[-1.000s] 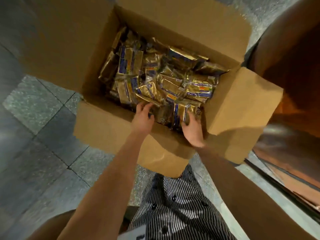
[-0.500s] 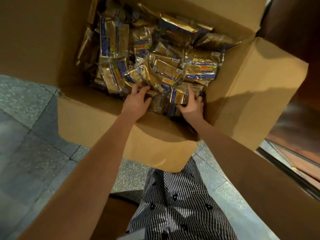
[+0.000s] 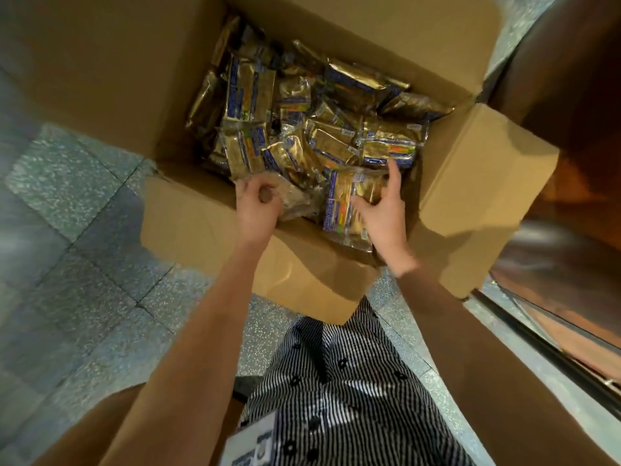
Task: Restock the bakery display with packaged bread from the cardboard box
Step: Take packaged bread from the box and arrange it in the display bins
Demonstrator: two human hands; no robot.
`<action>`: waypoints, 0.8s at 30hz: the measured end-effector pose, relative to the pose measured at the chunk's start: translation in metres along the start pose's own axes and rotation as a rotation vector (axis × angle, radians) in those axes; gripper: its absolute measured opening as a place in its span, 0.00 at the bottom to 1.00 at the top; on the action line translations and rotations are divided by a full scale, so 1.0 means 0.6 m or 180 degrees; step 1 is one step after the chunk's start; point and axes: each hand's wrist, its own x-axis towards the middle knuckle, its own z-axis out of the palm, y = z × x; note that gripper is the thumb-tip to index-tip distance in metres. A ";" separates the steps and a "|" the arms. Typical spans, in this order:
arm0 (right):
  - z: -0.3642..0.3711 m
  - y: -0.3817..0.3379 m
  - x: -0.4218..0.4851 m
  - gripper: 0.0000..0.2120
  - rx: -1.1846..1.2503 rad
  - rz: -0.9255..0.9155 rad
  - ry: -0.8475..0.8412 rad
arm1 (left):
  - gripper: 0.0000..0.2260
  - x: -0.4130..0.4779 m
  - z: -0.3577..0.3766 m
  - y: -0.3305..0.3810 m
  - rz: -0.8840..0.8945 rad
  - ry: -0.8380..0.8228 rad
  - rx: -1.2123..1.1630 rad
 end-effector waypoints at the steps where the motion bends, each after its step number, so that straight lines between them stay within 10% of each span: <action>1: -0.009 -0.012 -0.010 0.41 0.0115 -0.0003 0.0046 | 0.10 -0.016 -0.008 0.008 -0.0056 0.0081 -0.0256; 10: -0.032 -0.146 -0.117 0.24 0.0615 -0.0511 -0.0204 | 0.27 -0.152 -0.123 0.045 0.0083 0.0512 -0.1206; 15: -0.012 -0.207 -0.209 0.11 0.0481 -0.1221 -0.0632 | 0.11 -0.258 -0.183 0.007 0.0153 0.1538 -0.1552; 24: 0.044 -0.267 -0.396 0.27 0.0502 -0.2465 -0.1319 | 0.17 -0.461 -0.272 -0.112 0.0177 0.2697 -0.2260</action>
